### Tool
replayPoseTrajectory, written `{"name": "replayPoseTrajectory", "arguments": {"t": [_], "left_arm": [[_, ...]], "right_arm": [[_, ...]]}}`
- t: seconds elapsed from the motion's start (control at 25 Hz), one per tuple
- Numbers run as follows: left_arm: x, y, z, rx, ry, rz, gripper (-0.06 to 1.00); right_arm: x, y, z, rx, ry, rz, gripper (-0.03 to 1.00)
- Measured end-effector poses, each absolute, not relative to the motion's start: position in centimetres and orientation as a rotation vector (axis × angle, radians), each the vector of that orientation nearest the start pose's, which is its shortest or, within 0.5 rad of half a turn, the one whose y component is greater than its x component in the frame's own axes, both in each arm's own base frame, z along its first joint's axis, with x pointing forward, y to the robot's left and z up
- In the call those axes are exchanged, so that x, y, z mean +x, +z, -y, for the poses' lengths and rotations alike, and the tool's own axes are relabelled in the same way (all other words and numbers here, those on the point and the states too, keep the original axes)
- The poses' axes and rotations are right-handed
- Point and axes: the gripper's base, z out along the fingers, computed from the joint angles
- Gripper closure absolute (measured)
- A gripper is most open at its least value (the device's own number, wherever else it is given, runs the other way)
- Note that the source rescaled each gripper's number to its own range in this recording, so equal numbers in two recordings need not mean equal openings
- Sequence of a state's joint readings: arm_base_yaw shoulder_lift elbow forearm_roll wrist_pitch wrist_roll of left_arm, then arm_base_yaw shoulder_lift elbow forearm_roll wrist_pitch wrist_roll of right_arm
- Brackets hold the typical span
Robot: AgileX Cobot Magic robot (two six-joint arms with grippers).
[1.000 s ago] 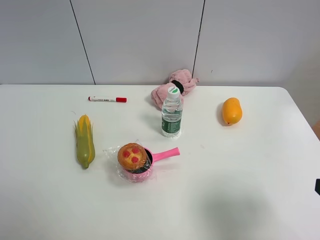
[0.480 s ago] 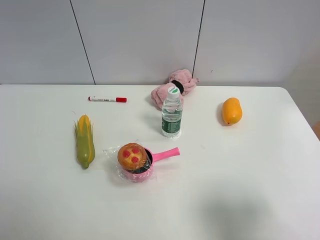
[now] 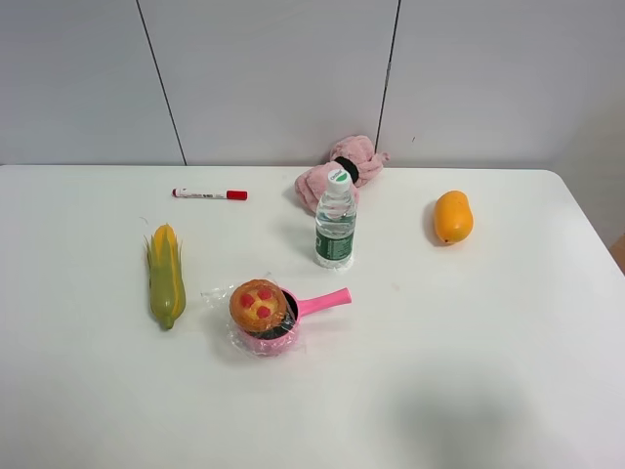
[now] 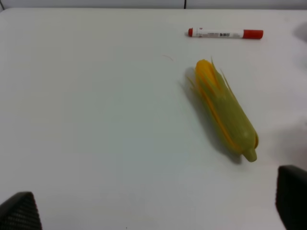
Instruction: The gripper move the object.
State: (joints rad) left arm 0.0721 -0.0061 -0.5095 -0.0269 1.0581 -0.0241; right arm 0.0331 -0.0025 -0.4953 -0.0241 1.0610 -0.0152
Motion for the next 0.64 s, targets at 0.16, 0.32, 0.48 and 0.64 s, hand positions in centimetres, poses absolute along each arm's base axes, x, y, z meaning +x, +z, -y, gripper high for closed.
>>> {"name": "replayPoseTrajectory", "arguments": {"t": [0.16,0.32,0.48,0.64], "left_arm": [[-0.67,28.01,0.26,-0.096,-0.002,-2.024,-0.06],[-0.67,28.01,0.26,-0.096,-0.002,-2.024,-0.06],[-0.67,28.01,0.26,-0.096,-0.002,-2.024,-0.06],[-0.67,28.01,0.26,-0.096,-0.002,-2.024,-0.06]], "right_arm": [[-0.47,27.59,0.21,-0.048,-0.018,-2.046,-0.03],[-0.47,27.59,0.21,-0.048,-0.018,-2.046,-0.03],[-0.47,27.59,0.21,-0.048,-0.018,-2.046,-0.03],[-0.47,27.59,0.21,-0.048,-0.018,-2.046,-0.03]]}}
